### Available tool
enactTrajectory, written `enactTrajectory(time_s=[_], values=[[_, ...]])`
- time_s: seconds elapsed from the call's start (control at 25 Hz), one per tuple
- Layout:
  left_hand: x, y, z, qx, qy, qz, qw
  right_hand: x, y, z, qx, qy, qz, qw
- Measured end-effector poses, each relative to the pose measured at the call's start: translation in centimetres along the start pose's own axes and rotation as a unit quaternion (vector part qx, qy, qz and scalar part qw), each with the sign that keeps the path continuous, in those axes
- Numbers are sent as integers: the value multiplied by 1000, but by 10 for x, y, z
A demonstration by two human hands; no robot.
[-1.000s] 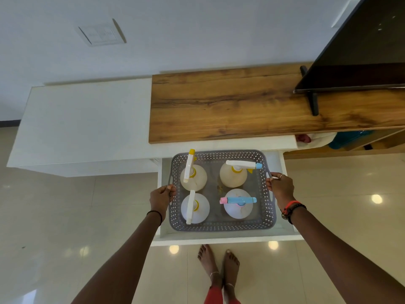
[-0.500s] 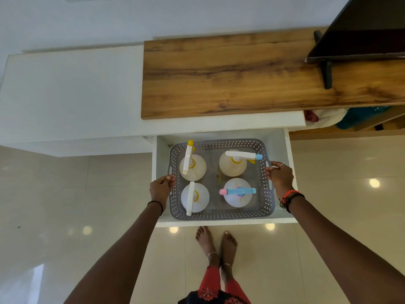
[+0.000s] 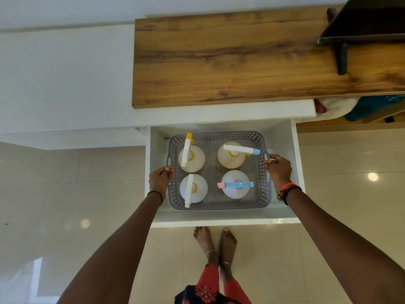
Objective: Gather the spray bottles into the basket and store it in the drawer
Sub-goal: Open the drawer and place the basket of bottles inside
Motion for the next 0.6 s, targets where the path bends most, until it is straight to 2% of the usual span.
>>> enactTrajectory(time_s=[0.24,0.6], values=[[24,12,14,25,-5,13,1000,21,16,-16,-20,12,-1,1000],[52,29,28,0,-15,21,1000,53,36,-28,-45,10,-8,999]])
Point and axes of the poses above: each hand's wrist, its own x-axis towards the middle knuckle, its own y-axis out of the palm, z = x × y, the point moved 10 cm from there along x, towards the middle knuckle, and after that the axes turned 1 degree about -x, right-handed, at the moved point
